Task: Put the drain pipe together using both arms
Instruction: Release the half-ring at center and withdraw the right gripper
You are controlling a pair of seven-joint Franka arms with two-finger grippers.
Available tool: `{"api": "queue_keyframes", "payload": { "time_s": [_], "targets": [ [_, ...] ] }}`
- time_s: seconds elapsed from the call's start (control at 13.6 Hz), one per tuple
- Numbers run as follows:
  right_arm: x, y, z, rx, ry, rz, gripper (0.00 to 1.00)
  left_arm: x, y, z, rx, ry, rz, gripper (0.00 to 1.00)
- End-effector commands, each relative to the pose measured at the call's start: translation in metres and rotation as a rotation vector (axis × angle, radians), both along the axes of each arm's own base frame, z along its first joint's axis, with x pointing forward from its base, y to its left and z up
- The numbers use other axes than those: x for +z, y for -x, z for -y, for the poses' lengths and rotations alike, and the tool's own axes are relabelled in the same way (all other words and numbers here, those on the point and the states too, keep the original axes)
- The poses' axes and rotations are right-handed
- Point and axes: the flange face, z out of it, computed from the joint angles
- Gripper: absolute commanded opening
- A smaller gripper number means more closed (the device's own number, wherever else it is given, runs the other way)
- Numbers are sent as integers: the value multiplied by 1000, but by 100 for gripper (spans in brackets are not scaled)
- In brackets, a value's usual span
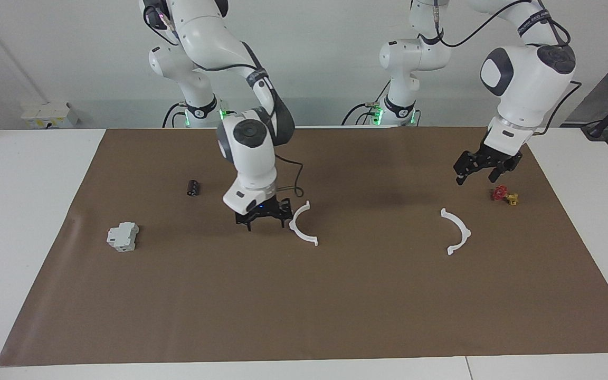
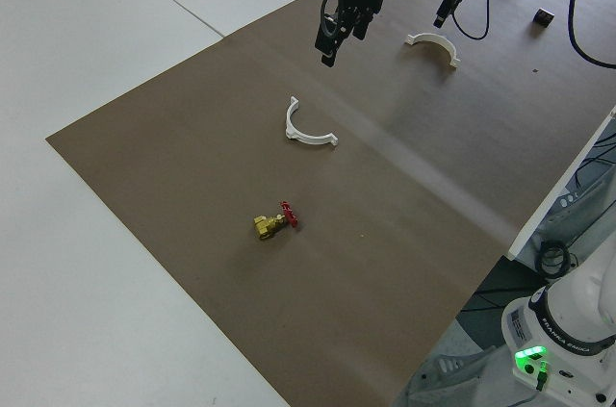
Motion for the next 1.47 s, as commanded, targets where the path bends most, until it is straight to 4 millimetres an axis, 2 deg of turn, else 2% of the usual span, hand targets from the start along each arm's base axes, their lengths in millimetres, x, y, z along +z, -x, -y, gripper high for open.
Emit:
{"api": "queue_keyframes", "payload": {
  "time_s": [0.0,0.15,0.44,0.66,0.88,1.03,1.25,1.32,1.39],
  "targets": [
    [32,3,72,-91,-1,-64,100,-36,1,-16,33,5,40,100],
    [34,7,117,-115,16,-140,100,-57,-3,-19,40,3,55,100],
    [30,19,202,-125,19,-273,100,-95,-2,-43,95,-4,107,100],
    [35,23,251,-81,14,-285,100,-142,-13,-43,185,7,95,100],
    [60,29,286,-8,30,-245,100,-168,-16,-41,222,12,78,100],
    [90,40,301,-3,26,-204,100,-177,-18,-38,250,16,80,93],
    [139,51,299,10,63,-169,100,-178,-18,-38,249,16,78,72],
    [154,55,297,17,89,-166,100,-178,-18,-38,249,16,80,59],
    [174,60,295,19,92,-158,100,-177,-19,-37,247,16,80,41]
  ]
}}
